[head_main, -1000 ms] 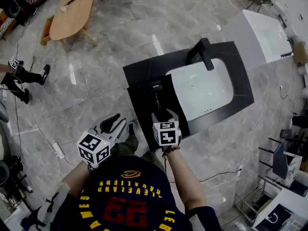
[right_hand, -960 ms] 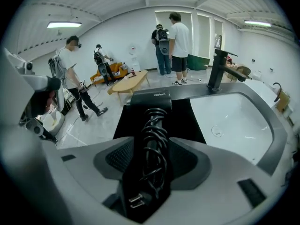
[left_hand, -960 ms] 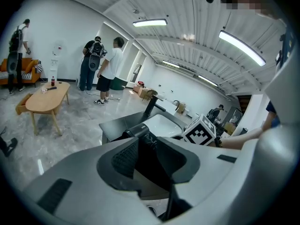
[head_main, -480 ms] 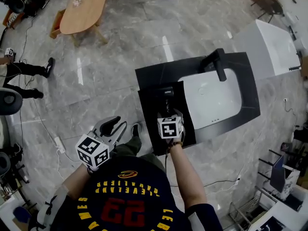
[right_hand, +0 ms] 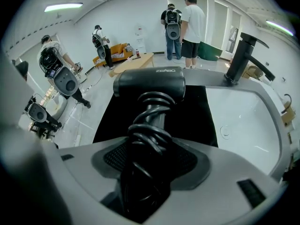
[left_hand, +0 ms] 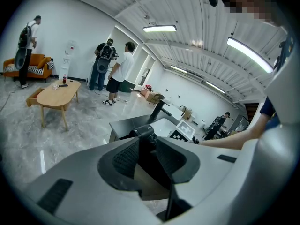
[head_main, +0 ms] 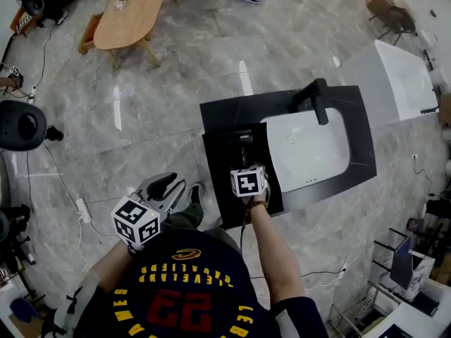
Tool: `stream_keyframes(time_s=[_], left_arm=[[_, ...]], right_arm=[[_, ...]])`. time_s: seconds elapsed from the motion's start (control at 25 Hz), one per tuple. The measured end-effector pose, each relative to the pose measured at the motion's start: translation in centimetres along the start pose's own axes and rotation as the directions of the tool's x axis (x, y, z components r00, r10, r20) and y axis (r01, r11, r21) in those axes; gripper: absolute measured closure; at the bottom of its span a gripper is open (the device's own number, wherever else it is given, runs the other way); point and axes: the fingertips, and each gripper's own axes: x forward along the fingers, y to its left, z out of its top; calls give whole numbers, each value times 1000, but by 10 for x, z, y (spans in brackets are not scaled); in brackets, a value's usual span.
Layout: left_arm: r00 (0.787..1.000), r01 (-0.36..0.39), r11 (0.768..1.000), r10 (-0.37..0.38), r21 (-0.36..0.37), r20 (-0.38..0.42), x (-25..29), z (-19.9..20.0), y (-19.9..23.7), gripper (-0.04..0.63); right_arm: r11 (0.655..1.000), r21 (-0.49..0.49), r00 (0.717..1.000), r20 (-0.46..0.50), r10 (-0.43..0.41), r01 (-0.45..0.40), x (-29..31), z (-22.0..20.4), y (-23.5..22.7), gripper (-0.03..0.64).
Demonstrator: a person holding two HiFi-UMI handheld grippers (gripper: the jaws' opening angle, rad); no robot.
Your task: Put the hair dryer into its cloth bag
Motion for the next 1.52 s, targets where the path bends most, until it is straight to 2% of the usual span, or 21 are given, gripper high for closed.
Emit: stream_keyframes(time_s=[0.2, 0.48, 0.68, 0.8, 1.0, 1.2, 1.32, 1.44, 1.52], left_arm=[[1000, 14, 999, -14, 29, 0, -3, -3, -22, 497], [999, 35, 999, -34, 42, -23, -3, -22, -50, 497], [989, 128, 988, -121, 91, -85, 10, -43, -86, 498], [972, 202, 972, -183, 121, -147, 29, -64, -115, 499], [921, 329, 929, -276, 170, -276, 65, -109, -160, 499], [864, 419, 877, -305, 236, -400, 88, -159, -180, 498], [839, 465, 828, -299, 314, -455, 102, -185, -190, 497], [830, 477, 768, -235, 426, -506, 120, -206, -194, 497], [820, 488, 732, -199, 475, -536, 129, -216, -197, 497]], right_arm=[[999, -18, 1000, -6, 28, -29, -12, -13, -1, 370], [999, 27, 999, 29, 38, -39, -48, -49, 5, 371], [993, 81, 995, 57, 80, -84, -86, -88, 16, 371], [985, 135, 992, 87, 93, -104, -112, -117, 14, 371], [969, 213, 985, 147, 92, -123, -158, -166, 5, 371], [947, 298, 980, 191, 61, -117, -190, -217, 8, 371], [930, 349, 976, 215, 37, -113, -203, -246, 4, 371], [919, 382, 975, 221, 7, -93, -213, -274, -4, 371], [915, 396, 977, 215, -8, -80, -219, -292, -8, 371]])
